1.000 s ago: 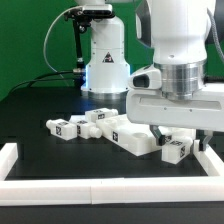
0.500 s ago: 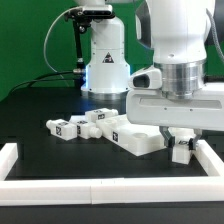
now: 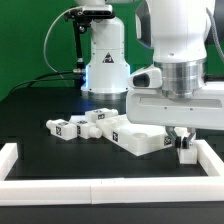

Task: Assemble one leg

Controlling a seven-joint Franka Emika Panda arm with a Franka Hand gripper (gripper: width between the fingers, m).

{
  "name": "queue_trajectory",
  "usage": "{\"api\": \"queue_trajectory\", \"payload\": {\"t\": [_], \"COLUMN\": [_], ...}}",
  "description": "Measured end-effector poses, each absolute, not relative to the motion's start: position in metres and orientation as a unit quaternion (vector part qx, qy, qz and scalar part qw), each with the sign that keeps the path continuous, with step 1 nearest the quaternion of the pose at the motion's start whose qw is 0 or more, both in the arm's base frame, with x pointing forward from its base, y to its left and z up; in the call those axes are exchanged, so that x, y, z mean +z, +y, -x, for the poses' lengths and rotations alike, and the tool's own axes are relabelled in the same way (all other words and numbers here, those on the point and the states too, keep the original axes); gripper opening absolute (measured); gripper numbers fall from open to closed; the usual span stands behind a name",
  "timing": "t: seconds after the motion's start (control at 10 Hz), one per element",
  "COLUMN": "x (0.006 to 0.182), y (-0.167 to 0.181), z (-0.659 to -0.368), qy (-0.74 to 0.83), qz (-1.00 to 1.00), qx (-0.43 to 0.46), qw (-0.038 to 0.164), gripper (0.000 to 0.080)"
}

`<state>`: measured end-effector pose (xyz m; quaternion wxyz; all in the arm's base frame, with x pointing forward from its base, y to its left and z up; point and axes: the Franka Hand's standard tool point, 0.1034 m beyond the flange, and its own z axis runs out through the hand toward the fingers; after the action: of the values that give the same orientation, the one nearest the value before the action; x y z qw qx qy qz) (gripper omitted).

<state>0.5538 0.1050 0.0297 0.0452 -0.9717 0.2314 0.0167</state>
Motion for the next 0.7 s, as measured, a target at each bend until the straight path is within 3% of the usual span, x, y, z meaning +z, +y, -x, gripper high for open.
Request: {"api": "queue_trajectory", "payload": {"t": [0.2, 0.6, 0.7], "x": [0.059, 0.053, 0.047], "y": [0.092, 0.095, 0.106], "z": [-0.561, -0.560, -0.564], "qy": [0.199, 0.187, 0.145], "qz": [0.978, 0.981, 0.988], "qx": [0.019, 0.022, 0.021], "qw": [0.050, 0.050, 0.043], "gripper": [0.0003, 0.0001, 0.0120]}}
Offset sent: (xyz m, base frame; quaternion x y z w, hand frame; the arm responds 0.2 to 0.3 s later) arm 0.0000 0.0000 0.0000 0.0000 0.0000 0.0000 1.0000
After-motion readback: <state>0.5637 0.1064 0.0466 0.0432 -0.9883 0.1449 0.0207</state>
